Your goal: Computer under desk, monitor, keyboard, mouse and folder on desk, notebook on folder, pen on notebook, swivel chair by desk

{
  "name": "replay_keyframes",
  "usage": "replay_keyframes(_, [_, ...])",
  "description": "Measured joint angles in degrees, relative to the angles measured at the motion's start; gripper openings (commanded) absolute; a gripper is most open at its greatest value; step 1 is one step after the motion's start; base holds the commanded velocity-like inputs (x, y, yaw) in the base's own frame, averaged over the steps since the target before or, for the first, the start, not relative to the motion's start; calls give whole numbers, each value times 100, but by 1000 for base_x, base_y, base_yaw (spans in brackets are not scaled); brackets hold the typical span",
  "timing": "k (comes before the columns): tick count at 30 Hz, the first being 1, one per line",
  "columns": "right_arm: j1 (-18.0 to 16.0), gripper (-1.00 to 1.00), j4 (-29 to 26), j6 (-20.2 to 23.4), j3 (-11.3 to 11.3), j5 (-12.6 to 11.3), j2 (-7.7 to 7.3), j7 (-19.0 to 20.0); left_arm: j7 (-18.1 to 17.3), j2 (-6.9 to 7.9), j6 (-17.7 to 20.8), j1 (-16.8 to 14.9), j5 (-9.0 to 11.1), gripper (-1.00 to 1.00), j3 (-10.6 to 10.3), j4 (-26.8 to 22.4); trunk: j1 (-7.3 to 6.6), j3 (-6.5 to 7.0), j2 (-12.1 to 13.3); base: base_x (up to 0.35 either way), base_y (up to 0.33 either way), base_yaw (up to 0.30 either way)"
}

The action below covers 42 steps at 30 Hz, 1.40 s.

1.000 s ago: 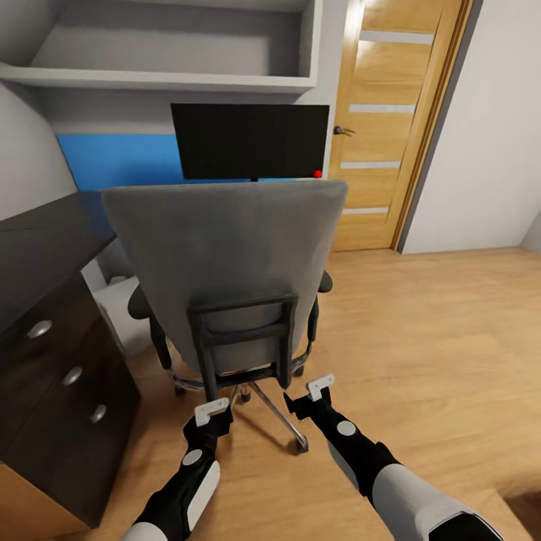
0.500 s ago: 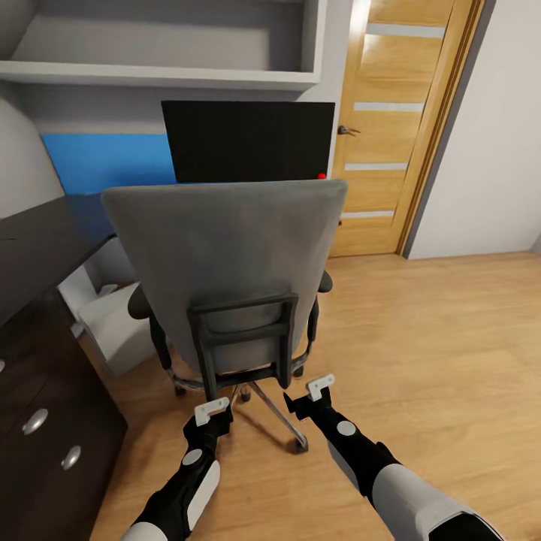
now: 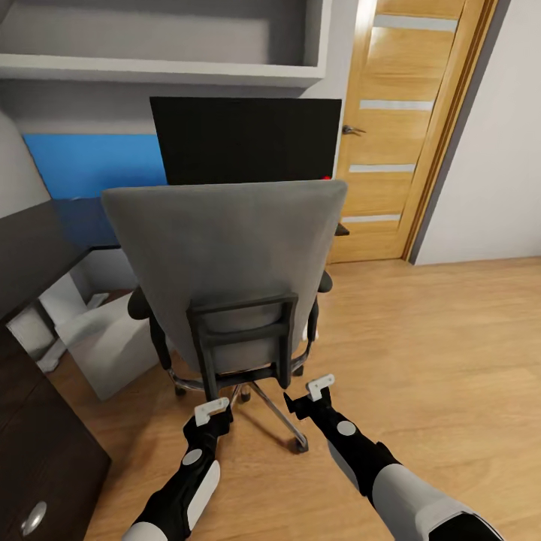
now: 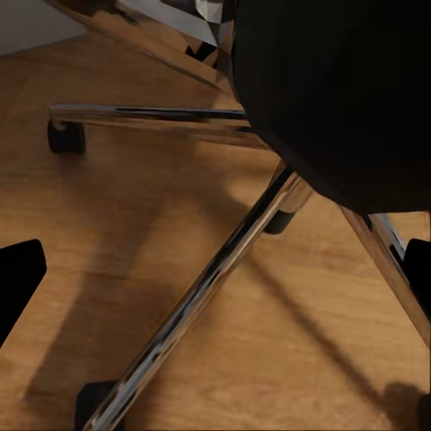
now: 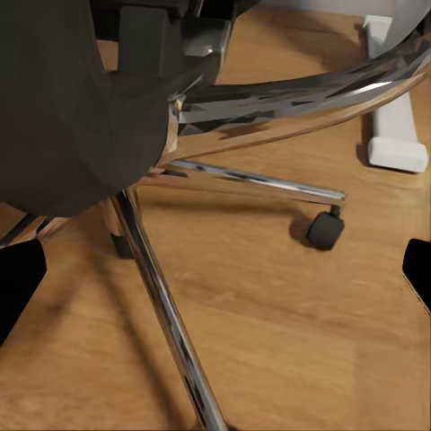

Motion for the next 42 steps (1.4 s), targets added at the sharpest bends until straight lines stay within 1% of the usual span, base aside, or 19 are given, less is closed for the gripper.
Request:
replay_keyframes(25, [1, 100, 1, 1, 2, 1, 0, 1, 2, 0, 11, 0, -4, 100, -2, 0, 0, 0, 0, 320, 0, 0])
replay_keyframes(27, [2, 100, -3, 0, -9, -2, 0, -3, 2, 0, 17, -1, -30, 100, -11, -5, 1, 1, 0, 124, 0, 0])
replay_keyframes(36, [-1, 100, -5, -1, -11, -3, -2, -3, 2, 0, 19, -2, -21, 100, -7, -4, 3, 1, 0, 25, 0, 0])
replay_keyframes(42, [-2, 100, -6, 0, -16, -4, 0, -4, 2, 0, 19, -3, -21, 100, -5, -6, 5, 1, 0, -123, 0, 0])
